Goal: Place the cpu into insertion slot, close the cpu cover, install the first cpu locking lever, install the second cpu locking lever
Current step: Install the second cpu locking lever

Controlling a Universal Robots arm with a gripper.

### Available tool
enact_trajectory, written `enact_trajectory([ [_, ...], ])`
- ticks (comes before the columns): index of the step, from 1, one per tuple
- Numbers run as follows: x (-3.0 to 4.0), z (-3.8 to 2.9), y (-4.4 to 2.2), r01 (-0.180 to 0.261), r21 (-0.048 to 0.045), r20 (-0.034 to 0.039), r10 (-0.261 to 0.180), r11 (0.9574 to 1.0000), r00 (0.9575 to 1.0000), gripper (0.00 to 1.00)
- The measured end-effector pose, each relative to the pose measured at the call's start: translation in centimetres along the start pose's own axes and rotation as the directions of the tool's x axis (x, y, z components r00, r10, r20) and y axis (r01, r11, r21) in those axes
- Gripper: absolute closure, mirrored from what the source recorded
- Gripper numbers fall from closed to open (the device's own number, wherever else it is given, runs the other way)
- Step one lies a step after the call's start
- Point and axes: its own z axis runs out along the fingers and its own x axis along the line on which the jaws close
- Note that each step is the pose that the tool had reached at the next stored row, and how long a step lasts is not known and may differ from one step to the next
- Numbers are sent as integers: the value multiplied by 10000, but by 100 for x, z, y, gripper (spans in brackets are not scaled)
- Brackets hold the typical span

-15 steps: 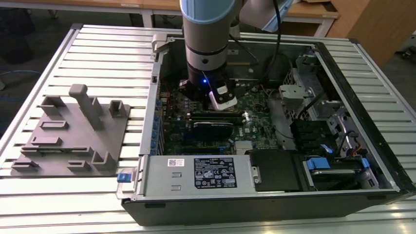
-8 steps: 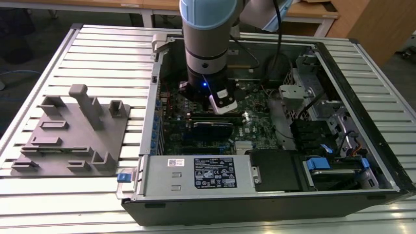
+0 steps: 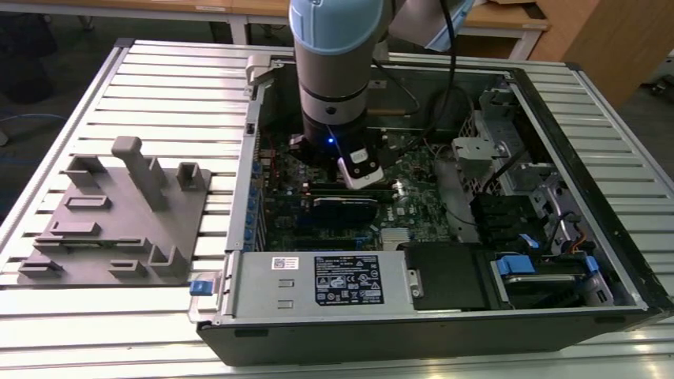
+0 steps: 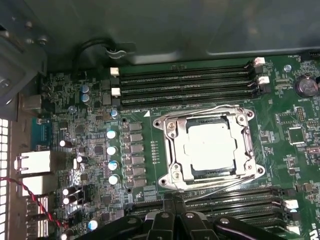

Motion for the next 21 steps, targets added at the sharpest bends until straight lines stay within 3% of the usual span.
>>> enact_trajectory([
  [6, 3, 15, -4, -36, -526, -60, 33, 9986, 10000, 89],
  [17, 13, 78, -40, -39, -582, -66, 35, 9983, 10000, 89],
  [21, 21, 107, -47, -47, -657, -76, 42, 9978, 10000, 89],
])
